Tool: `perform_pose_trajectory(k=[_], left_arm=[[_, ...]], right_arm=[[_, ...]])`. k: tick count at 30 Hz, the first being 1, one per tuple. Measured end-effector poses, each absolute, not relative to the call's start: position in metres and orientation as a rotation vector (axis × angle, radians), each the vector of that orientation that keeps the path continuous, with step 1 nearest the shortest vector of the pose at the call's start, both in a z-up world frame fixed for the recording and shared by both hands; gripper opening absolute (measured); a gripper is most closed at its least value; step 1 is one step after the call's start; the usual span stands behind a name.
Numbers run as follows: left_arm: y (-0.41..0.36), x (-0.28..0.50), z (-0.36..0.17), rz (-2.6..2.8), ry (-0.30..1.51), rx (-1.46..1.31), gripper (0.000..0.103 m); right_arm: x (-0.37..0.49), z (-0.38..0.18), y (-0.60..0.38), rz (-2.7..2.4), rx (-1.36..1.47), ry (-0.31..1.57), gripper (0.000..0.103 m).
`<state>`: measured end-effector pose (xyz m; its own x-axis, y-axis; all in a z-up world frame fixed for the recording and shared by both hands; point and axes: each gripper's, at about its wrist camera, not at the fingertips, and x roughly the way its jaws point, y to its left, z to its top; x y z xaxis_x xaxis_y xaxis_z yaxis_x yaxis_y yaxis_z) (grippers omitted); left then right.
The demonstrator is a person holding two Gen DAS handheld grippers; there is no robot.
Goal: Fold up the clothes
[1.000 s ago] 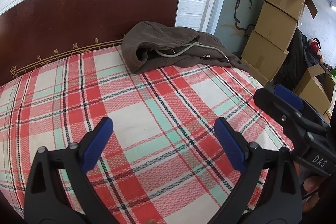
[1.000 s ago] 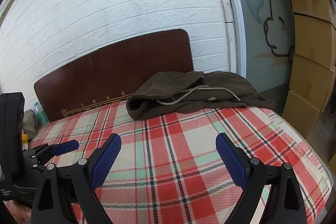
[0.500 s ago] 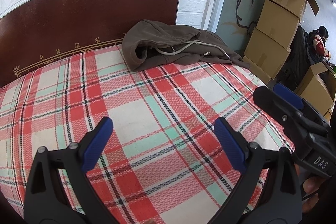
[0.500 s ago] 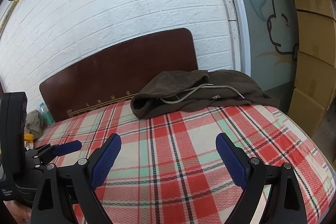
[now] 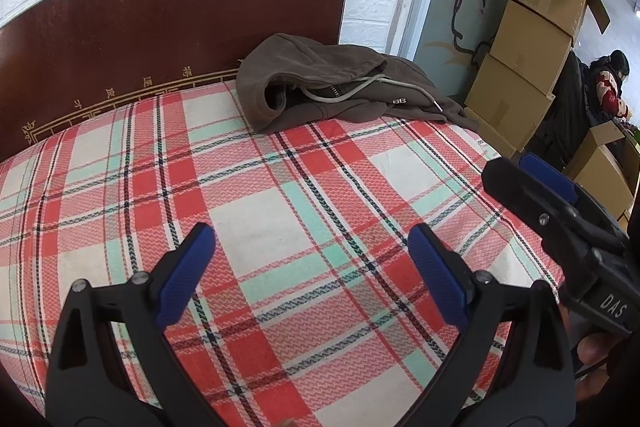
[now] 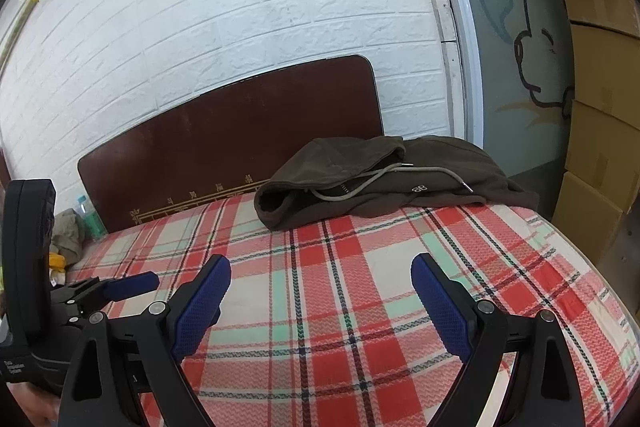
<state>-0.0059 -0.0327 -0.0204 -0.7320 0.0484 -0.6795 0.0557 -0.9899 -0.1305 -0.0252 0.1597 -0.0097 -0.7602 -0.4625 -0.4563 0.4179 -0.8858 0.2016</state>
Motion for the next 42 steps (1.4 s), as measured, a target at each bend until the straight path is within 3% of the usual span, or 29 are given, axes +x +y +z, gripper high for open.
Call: perform_pose_trajectory(k=[22,28,34,42], left_arm=[[-0.074,-0.078,-0.075,-2.808,0.403,1.48,0.098],[-0.082,-0.093,-0.06,-2.786,0.424,1.504,0.098],[-0.092,-0.118,-0.034,-2.778,0.432,1.463,0.098],[-0.109,-0.171,-0.033,-2.704,0.41,1.421,0.098]], right_arm=[[-0.132,-0.048,0.122,-2.513,1.029,-0.085,0.094],[-0.187,-0.026,0.132,-2.525,1.08,-0.171,0.094],[-0.261,-0.005,0.12,-2.54,1.087,-0.027,0.094],[-0.35,-0.04,0.096,-2.428,1.222,0.026,0.093]])
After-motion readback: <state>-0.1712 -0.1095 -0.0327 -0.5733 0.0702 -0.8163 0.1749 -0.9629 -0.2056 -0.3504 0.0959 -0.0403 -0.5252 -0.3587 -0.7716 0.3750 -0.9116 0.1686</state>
